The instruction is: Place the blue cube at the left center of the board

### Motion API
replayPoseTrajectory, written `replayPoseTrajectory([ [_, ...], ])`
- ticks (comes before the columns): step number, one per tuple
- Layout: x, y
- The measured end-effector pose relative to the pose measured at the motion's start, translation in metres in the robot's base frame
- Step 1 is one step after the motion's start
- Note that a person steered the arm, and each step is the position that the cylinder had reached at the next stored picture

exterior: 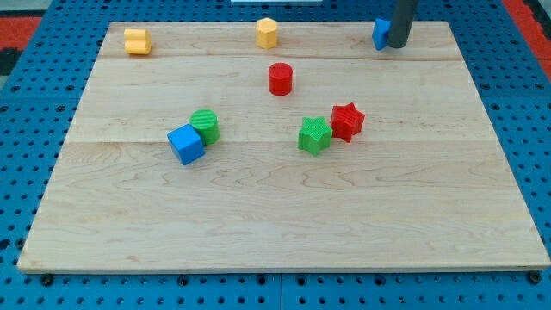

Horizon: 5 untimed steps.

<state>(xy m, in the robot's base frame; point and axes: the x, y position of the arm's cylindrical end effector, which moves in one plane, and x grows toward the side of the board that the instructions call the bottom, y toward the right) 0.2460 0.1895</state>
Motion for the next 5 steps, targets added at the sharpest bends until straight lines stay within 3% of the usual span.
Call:
replayPoseTrajectory([
  [1,0.022,0.0],
  [2,0.078,-0.02],
  [4,0.102,-0.165],
  [5,0.169,-0.201],
])
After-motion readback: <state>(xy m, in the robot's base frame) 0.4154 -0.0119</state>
